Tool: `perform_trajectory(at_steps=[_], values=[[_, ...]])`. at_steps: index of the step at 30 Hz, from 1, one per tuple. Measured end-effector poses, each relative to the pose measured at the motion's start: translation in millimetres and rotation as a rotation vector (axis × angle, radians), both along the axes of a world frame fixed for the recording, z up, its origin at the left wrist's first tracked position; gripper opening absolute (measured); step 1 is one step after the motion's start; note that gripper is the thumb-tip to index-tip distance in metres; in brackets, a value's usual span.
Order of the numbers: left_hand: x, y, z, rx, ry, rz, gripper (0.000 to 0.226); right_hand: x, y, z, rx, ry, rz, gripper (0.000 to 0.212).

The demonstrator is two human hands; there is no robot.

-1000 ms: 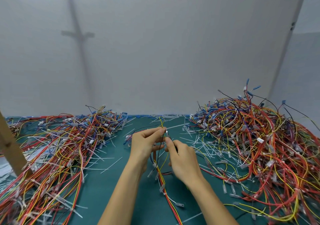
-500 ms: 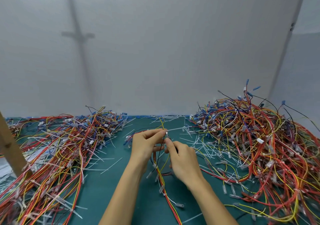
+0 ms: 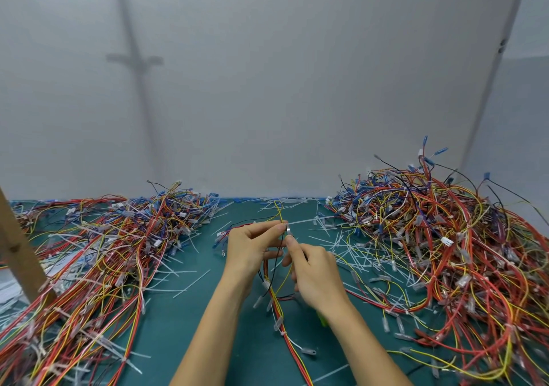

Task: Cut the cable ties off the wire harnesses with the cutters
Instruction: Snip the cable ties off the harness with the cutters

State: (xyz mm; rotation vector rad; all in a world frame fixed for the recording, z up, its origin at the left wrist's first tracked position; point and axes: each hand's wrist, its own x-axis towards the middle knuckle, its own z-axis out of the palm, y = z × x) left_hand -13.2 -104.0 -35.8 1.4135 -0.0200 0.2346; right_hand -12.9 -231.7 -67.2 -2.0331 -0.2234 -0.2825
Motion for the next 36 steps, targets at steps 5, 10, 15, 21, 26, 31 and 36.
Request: perform_trajectory(at_steps=[5,10,15,21,26,31,36], values=[[0.6,0.0,-0.1,0.007,0.006,-0.001,0.01,2.3,-1.1,-2.8,-0.04,-0.038,-0.005,0.056],[0.4,0.9,-0.8,0.016,0.003,-0.005,0.01,2.8,-2.1,-3.8,-0.081,-0.05,0.001,0.059],[0.7,1.2,-1.0,0.019,-0.001,-0.001,0.01,2.9,-2.5,-4.0,-0.091,-0.044,0.013,0.061],[0.8,0.8,-1.9,0.036,-0.012,0.008,0.008,2.4,-2.5,-3.6,-0.09,-0.038,0.02,0.061],[1.8,1.3,-3.0,0.061,-0.018,0.018,0.006,1.4,-2.2,-4.0,-0.095,-0.026,0.024,0.061],[3.1,2.1,-4.7,0.095,-0.028,0.026,0.006,0.2,-1.7,-3.6,-0.095,-0.025,0.023,0.06],[4.0,2.4,-6.8,0.115,-0.037,0.043,0.01,-0.5,-1.2,-3.7,-0.111,-0.032,0.03,0.064]])
